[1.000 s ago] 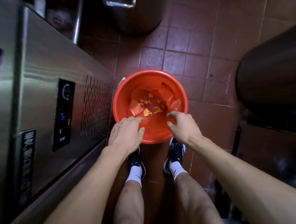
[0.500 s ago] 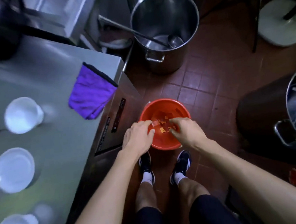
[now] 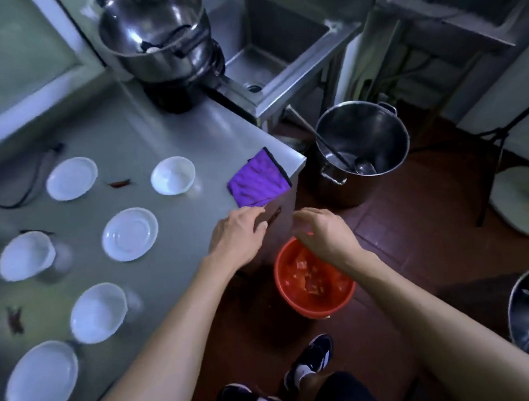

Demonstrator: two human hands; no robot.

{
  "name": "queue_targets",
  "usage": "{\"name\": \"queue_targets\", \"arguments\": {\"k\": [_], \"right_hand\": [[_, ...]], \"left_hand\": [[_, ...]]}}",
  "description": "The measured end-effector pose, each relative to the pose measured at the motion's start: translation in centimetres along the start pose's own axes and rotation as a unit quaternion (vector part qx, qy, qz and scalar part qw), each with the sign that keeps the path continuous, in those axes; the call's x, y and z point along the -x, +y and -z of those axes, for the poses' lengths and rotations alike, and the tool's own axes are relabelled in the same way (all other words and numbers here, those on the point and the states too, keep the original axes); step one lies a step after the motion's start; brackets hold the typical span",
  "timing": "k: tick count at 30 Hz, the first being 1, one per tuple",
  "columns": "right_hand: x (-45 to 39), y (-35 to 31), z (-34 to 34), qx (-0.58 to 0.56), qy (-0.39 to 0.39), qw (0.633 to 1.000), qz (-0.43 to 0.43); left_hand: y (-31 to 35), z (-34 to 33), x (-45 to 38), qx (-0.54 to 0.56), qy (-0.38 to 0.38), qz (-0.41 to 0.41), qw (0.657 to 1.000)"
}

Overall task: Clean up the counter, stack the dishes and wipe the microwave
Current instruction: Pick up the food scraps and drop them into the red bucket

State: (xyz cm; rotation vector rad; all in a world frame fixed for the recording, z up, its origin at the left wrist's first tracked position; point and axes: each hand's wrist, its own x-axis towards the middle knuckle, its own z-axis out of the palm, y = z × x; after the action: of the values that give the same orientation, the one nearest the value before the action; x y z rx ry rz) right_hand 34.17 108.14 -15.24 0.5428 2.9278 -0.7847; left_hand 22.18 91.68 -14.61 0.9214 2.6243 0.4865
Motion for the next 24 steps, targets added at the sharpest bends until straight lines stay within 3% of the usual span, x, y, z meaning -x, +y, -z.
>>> {"name": "queue_targets", "arguments": {"k": [16,24], "right_hand": [[-0.2,-27.0,-8.6,0.056,-0.074,0.975,0.200],[2.5,-38.6,-15.1,0.039,-0.131,0.946,0.293]], "left_hand": [[-21.4,9.5,20.7,0.026,0.111,0.153,0.982],[-28.9,11.3,31.4,0.040,0.172,0.258,0.950]]}}
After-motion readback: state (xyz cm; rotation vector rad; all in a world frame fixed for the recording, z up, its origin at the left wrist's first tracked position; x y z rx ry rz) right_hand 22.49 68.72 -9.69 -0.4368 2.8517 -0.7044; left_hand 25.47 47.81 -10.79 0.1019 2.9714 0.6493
